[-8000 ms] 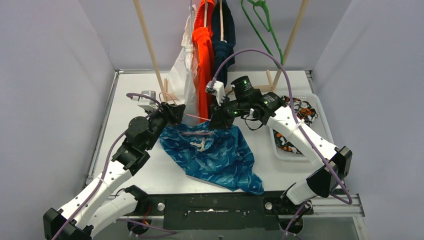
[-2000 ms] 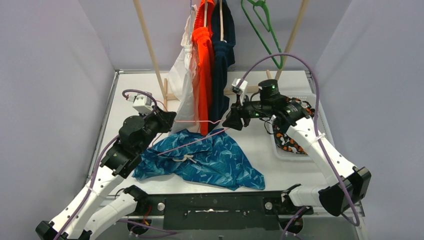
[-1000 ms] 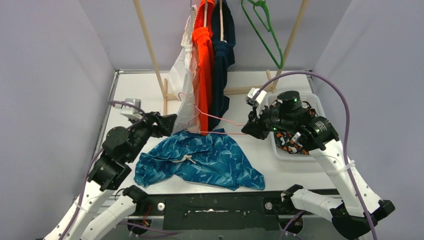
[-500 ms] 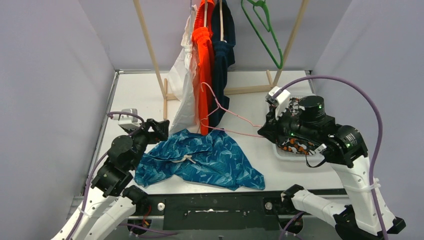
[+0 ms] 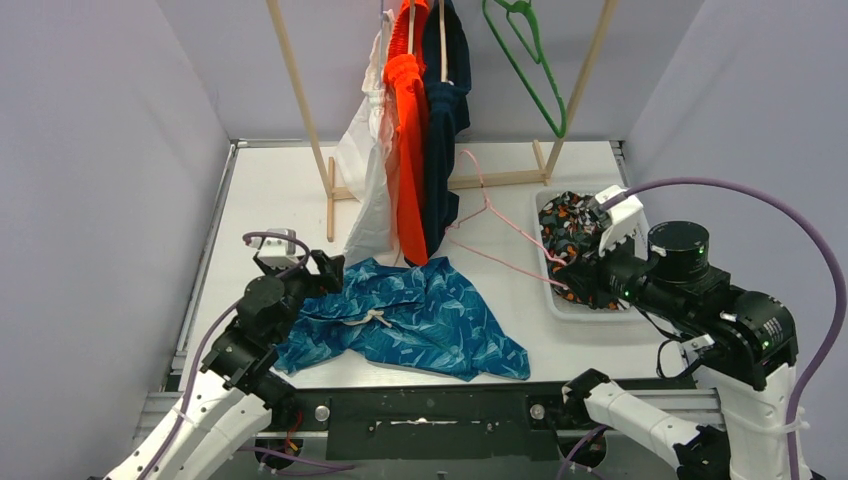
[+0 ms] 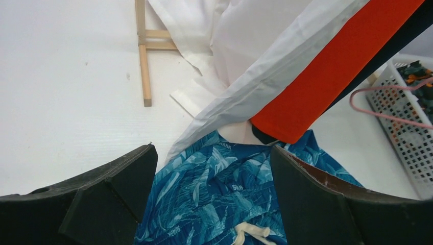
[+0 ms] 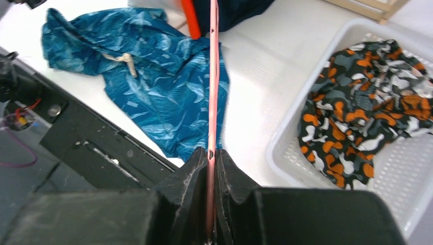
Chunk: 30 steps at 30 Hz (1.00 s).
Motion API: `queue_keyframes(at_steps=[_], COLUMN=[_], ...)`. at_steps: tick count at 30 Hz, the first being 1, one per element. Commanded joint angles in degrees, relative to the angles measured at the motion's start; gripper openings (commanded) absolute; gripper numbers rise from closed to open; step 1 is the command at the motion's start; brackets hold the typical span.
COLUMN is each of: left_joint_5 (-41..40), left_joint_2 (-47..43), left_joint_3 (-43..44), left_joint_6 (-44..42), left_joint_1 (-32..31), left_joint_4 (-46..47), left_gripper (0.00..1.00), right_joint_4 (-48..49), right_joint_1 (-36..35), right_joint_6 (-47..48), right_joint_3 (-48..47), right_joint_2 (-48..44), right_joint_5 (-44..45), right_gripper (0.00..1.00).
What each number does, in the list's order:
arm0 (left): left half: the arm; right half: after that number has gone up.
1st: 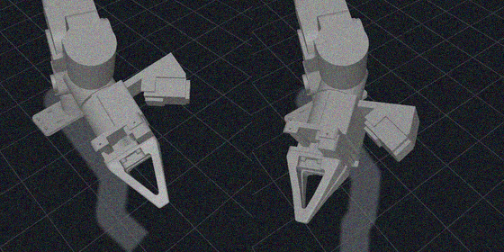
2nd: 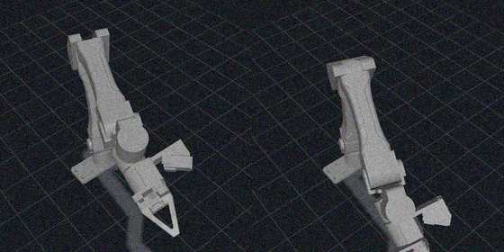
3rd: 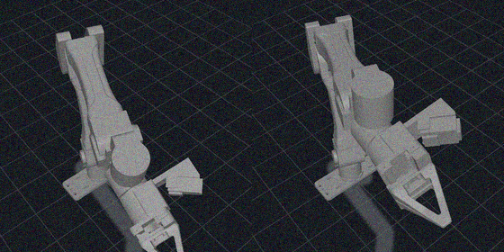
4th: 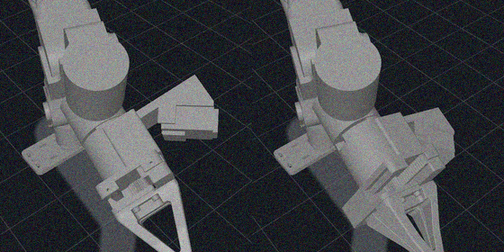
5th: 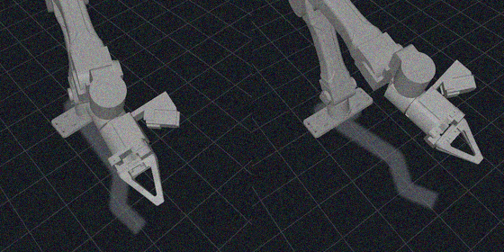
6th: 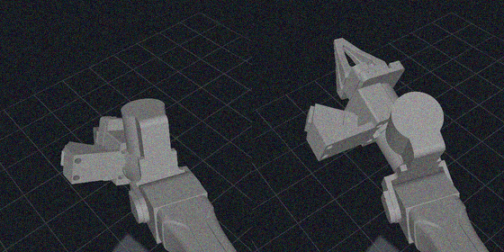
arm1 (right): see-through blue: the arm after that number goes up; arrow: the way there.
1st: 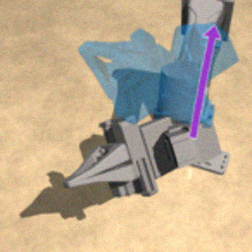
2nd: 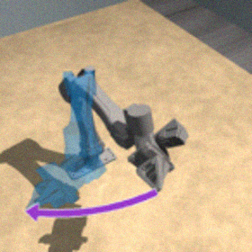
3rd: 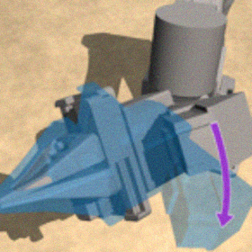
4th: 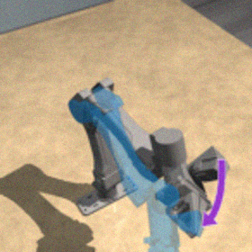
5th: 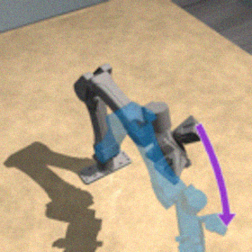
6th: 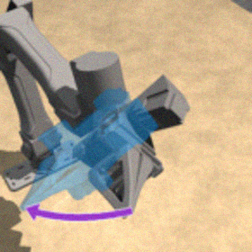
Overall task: Remove the shorts from the hanger
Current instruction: Place the hanger on the clothes rod.
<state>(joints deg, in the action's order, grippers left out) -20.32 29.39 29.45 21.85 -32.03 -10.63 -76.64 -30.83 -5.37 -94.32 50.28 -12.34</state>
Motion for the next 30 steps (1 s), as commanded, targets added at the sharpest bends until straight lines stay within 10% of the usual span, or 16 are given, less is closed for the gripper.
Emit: queue_keyframes(at_steps=[1, 5, 13, 30], left_joint_5=[-1.41, 1.63, -8.22, -9.79], left_joint_2=[-1.21, -0.63, -2.61, -2.33], left_joint_3=[-1.31, -2.45, -2.64, -2.70], left_joint_6=[-2.66, -11.18, -9.43, -12.72], left_joint_1=[0.13, 0.13, 0.20, 0.69], left_joint_4=[3.69, 3.20, 1.64, -0.09], left_gripper=[0.82, 0.85, 0.86, 0.85], right_joint_4=[1.72, 13.05, 40.96, 57.99], right_joint_1=[-0.15, -0.20, -0.20, -0.20], right_joint_6=[-0.99, -4.04, -1.95, -7.07], right_joint_3=[-2.02, -7.69, 5.81, 18.12], right_joint_2=[1.46, 3.00, -3.69, 2.41], right_joint_5=[11.22, 24.90, 12.32, 29.05], right_gripper=[0.00, 0.00, 0.00, 0.00])
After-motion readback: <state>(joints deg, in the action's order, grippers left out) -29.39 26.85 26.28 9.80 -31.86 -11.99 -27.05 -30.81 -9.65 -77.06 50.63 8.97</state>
